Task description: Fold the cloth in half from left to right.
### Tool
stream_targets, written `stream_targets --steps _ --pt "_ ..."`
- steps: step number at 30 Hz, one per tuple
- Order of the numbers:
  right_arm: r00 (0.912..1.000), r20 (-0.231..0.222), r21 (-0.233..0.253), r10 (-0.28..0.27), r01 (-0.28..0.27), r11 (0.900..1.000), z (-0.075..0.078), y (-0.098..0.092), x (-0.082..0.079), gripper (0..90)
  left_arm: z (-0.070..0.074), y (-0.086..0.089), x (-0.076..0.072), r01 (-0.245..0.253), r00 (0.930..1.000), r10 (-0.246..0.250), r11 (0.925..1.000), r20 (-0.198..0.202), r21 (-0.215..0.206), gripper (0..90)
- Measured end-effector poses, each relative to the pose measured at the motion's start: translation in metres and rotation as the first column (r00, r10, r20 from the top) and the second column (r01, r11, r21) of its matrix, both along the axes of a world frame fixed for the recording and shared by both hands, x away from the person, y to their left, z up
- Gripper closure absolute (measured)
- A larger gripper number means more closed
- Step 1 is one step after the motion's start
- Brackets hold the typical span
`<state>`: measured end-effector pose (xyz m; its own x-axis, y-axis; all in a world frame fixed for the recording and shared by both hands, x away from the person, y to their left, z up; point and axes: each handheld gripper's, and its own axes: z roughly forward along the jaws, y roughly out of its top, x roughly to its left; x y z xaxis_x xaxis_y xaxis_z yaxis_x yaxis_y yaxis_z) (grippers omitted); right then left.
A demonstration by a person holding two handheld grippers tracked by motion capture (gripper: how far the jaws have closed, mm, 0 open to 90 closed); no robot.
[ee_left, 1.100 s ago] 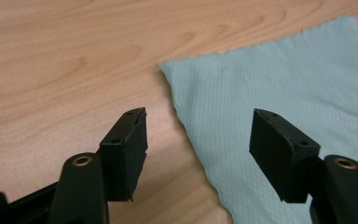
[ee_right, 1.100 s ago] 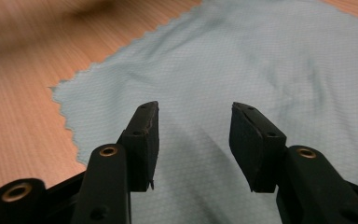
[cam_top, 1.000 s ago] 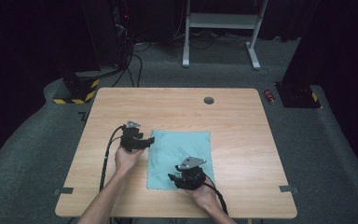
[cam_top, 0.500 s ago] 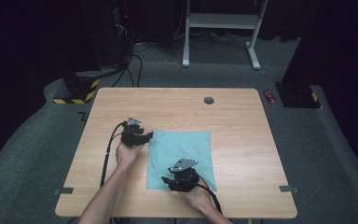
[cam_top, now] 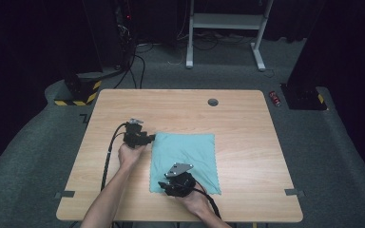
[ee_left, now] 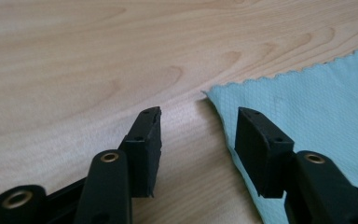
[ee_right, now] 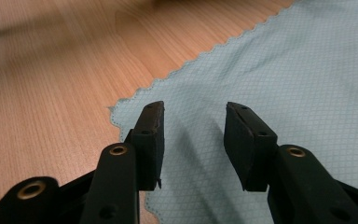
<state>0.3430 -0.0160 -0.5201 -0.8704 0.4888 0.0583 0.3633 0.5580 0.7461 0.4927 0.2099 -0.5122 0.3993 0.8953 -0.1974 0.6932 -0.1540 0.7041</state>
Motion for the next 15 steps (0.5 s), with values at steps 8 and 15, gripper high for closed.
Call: stream_targets --steps 8,15 --pt "1.0000 0.000 0.008 0.010 -0.010 1.000 0.000 0.003 -0.003 59.0 -0.004 -0.009 0.009 -0.009 0.9999 0.009 0.9998 -0.015 0.020 51.0" --pt "0.9995 0.006 -0.003 0.031 -0.031 1.000 -0.002 0.009 -0.009 58.9 -0.003 -0.011 0.013 -0.008 0.9998 0.009 0.9992 -0.015 0.039 60.3"
